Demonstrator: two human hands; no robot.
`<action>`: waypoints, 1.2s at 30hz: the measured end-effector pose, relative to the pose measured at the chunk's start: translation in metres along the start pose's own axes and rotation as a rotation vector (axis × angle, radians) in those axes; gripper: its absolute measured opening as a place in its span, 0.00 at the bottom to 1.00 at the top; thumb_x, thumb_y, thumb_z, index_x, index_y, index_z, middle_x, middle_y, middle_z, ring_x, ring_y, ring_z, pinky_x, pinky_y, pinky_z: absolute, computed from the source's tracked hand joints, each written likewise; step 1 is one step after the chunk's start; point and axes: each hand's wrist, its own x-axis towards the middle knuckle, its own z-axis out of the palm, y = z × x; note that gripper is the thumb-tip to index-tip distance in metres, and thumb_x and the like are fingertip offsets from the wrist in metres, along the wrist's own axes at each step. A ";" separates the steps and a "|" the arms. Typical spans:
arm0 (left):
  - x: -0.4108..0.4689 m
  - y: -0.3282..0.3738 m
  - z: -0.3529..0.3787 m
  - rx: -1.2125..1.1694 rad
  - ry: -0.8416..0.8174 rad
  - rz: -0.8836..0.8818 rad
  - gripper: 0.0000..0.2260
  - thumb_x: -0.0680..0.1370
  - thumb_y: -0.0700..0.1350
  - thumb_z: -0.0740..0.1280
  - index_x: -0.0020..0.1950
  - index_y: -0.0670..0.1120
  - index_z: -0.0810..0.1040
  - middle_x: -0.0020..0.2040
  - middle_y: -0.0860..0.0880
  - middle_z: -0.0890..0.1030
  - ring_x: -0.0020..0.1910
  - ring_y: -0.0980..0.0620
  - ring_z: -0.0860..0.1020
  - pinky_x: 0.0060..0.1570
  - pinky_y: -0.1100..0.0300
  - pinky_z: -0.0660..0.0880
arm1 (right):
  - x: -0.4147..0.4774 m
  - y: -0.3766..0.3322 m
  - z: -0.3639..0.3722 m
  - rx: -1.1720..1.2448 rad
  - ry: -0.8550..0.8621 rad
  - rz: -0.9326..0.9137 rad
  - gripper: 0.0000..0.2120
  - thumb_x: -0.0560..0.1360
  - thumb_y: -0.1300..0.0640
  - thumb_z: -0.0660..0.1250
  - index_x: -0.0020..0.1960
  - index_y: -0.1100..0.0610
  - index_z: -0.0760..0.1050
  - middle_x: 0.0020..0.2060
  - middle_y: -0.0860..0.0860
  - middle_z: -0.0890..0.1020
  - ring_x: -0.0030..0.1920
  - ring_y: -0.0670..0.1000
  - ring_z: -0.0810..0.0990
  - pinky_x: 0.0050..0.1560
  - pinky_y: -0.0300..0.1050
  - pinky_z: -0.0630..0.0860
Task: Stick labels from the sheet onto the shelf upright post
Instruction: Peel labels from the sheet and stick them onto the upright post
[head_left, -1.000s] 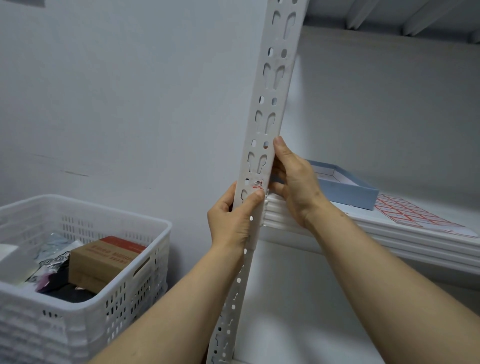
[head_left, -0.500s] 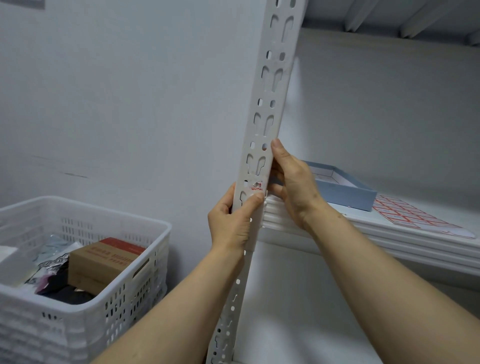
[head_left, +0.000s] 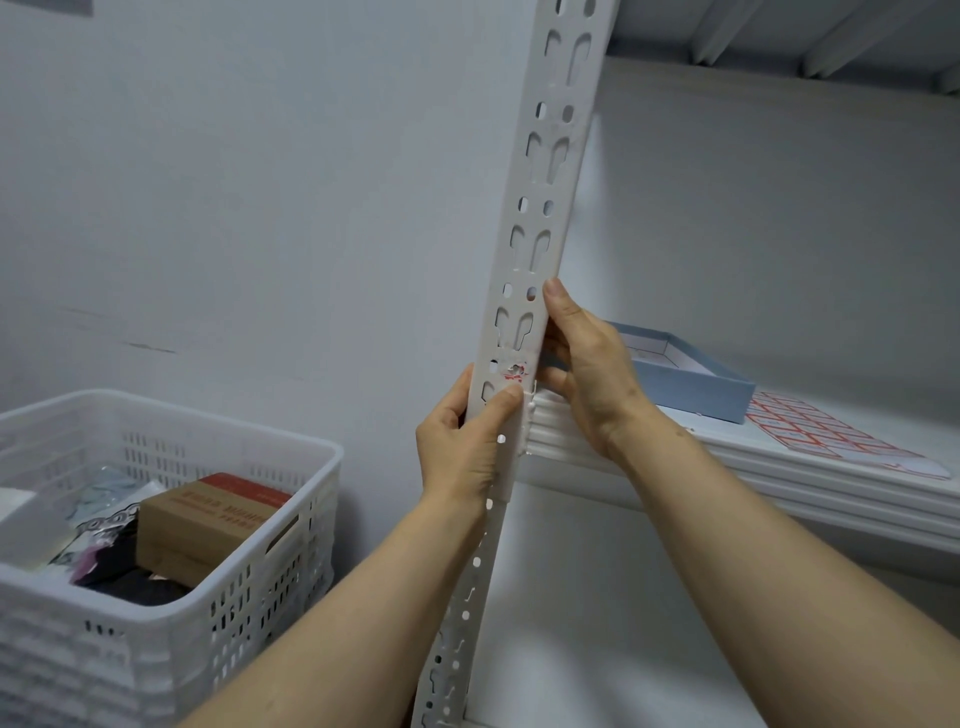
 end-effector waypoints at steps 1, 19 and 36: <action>0.000 0.000 0.001 0.001 0.008 0.005 0.13 0.74 0.39 0.69 0.57 0.48 0.81 0.49 0.51 0.85 0.41 0.61 0.82 0.38 0.70 0.76 | 0.000 0.000 0.000 -0.001 -0.002 0.000 0.17 0.78 0.44 0.58 0.51 0.53 0.79 0.46 0.53 0.85 0.46 0.53 0.84 0.57 0.61 0.76; -0.001 0.001 0.002 -0.050 0.000 -0.009 0.09 0.75 0.39 0.68 0.53 0.49 0.82 0.46 0.51 0.86 0.41 0.59 0.82 0.39 0.68 0.77 | -0.003 -0.003 0.002 0.010 -0.003 0.004 0.17 0.78 0.44 0.59 0.51 0.55 0.79 0.51 0.61 0.83 0.46 0.56 0.81 0.58 0.67 0.72; -0.001 0.004 0.005 -0.101 0.061 -0.044 0.08 0.74 0.38 0.70 0.51 0.48 0.84 0.42 0.51 0.86 0.37 0.59 0.82 0.35 0.68 0.77 | -0.005 -0.005 0.004 -0.022 0.010 0.009 0.17 0.77 0.44 0.60 0.50 0.56 0.79 0.49 0.60 0.83 0.45 0.56 0.80 0.59 0.67 0.72</action>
